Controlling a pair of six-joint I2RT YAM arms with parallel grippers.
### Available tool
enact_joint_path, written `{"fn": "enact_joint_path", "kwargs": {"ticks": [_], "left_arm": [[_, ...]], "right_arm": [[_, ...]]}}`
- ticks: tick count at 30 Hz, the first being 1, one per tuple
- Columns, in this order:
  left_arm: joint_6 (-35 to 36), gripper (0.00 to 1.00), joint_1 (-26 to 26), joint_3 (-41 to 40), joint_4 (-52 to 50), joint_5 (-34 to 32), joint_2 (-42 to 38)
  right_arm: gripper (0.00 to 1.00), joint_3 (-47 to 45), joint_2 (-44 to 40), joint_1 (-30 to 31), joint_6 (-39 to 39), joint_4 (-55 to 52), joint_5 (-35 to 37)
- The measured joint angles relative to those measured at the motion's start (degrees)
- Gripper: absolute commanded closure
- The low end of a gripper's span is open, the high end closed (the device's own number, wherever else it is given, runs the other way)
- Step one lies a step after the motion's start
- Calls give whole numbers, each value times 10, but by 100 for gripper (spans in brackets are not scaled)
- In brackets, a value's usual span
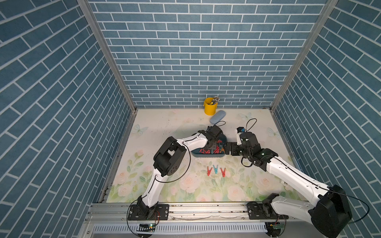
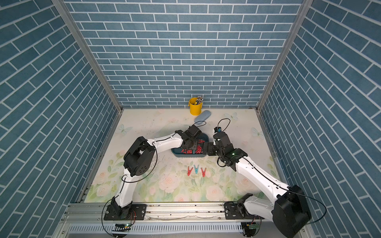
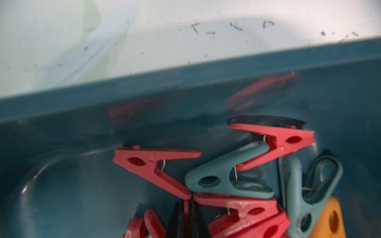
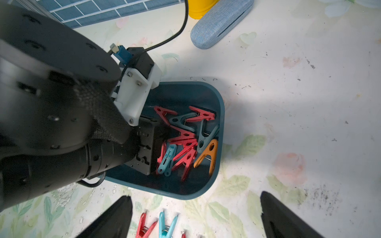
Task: Take the clothespins out of the storage box
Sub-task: Pick up the clothespin from the storage box.
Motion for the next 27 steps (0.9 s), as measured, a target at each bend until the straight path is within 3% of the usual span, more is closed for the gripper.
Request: {"fn": "enact_joint_path", "kwargs": {"ticks": [12,27], "left_arm": [[-26,92,-1,-26,-10,-2,-130],[-108,93,-17,-265,19,-11,-313]], "right_arm": [[1,0,19,0,1,38,-48],[1,1,67,0,0,97,-142]]}}
